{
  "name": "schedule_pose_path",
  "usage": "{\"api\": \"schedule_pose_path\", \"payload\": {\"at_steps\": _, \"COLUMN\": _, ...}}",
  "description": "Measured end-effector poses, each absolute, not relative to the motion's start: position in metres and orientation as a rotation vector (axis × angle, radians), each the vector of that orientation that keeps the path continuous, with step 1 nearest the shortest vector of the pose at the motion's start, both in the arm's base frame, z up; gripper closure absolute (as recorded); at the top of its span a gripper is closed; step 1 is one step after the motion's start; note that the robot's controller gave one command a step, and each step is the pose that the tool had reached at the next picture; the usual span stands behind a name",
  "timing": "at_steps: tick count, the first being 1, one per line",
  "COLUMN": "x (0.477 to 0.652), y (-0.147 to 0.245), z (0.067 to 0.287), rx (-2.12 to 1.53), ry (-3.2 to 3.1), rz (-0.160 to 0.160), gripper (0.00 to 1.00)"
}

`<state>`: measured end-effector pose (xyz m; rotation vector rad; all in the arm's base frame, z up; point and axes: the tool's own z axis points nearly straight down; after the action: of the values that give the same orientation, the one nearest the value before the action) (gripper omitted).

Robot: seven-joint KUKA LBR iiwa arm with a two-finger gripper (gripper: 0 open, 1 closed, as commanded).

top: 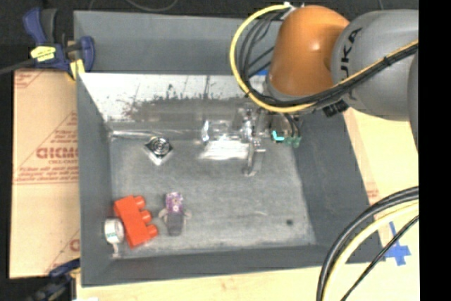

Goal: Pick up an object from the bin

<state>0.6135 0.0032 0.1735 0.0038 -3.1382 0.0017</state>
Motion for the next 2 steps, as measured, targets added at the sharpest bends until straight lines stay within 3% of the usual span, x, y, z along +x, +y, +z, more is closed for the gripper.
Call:
{"api": "schedule_pose_path", "payload": {"at_steps": 1, "x": 0.637, "y": -0.012, "z": 0.083, "rx": 0.059, "ry": -3.148, "rz": 0.001, "gripper": 0.0}}
{"api": "schedule_pose_path", "payload": {"at_steps": 2, "x": 0.579, "y": -0.011, "z": 0.102, "rx": 0.261, "ry": -3.135, "rz": 0.003, "gripper": 0.0}}
